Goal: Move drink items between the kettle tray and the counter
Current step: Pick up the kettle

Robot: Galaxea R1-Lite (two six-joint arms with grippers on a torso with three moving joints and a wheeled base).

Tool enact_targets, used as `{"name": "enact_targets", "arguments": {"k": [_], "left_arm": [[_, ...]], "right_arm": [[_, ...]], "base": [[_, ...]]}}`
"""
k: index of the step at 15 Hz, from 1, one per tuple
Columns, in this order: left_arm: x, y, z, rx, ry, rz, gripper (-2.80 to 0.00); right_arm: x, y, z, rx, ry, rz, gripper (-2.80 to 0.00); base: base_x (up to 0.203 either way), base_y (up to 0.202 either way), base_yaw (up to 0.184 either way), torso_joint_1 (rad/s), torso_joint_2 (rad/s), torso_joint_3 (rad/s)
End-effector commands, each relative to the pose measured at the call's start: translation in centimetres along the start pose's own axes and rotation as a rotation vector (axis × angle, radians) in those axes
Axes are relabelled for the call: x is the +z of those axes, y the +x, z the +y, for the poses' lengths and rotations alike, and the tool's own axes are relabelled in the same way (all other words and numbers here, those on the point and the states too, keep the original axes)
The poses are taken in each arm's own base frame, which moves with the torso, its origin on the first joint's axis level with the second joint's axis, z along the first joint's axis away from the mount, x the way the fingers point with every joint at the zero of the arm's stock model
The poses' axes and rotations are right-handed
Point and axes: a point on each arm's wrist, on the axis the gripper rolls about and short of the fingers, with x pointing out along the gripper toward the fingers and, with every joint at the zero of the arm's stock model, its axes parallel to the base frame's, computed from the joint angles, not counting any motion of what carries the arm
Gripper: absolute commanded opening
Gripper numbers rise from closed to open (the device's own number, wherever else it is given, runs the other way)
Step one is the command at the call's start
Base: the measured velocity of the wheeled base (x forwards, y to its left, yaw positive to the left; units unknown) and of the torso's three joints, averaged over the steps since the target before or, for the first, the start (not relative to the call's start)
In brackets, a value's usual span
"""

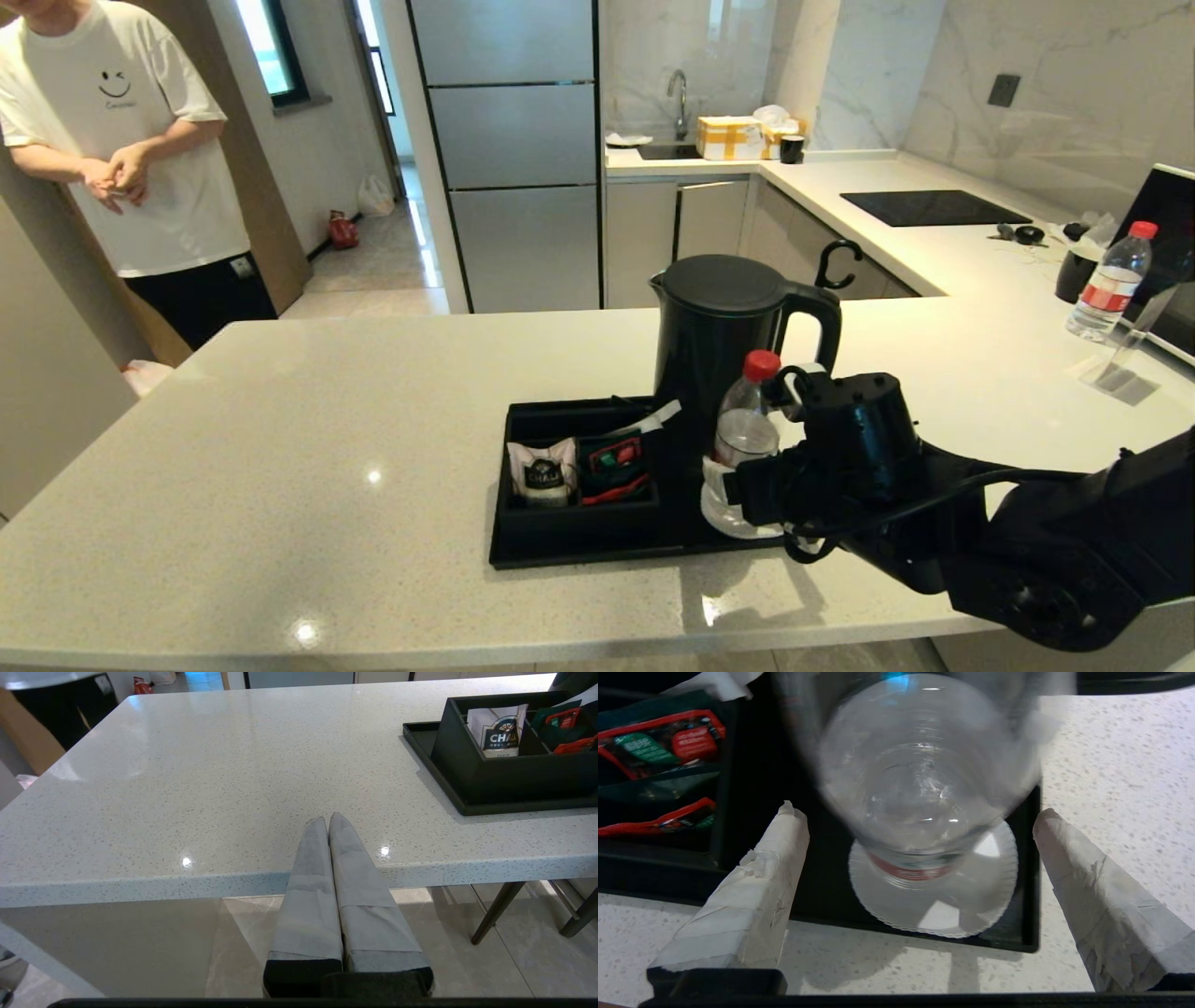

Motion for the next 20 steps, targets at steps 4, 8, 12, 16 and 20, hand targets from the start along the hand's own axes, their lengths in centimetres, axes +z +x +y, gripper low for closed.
{"name": "enact_targets", "arguments": {"k": [4, 8, 12, 16, 20], "left_arm": [[0.0, 0.0, 0.0, 0.0, 0.0, 0.0, -2.8], [0.0, 0.0, 0.0, 0.0, 0.0, 0.0, -2.8], [0.0, 0.0, 0.0, 0.0, 0.0, 0.0, -2.8], [0.0, 0.0, 0.0, 0.0, 0.0, 0.0, -2.8], [-0.01, 0.0, 0.0, 0.0, 0.0, 0.0, -2.8]], "right_arm": [[0.13, 1.13, 0.77, 0.003, -0.004, -0.004, 0.0], [0.11, 1.48, 0.91, -0.005, -0.005, -0.004, 0.0], [0.36, 1.05, 0.8, -0.004, -0.004, -0.011, 0.0], [0.46, 0.79, 0.71, -0.005, -0.006, -0.013, 0.0], [0.51, 0.88, 0.72, -0.021, -0.006, -0.024, -2.8]], "base": [[0.0, 0.0, 0.0, 0.0, 0.0, 0.0], [0.0, 0.0, 0.0, 0.0, 0.0, 0.0], [0.0, 0.0, 0.0, 0.0, 0.0, 0.0], [0.0, 0.0, 0.0, 0.0, 0.0, 0.0], [0.0, 0.0, 0.0, 0.0, 0.0, 0.0]]}}
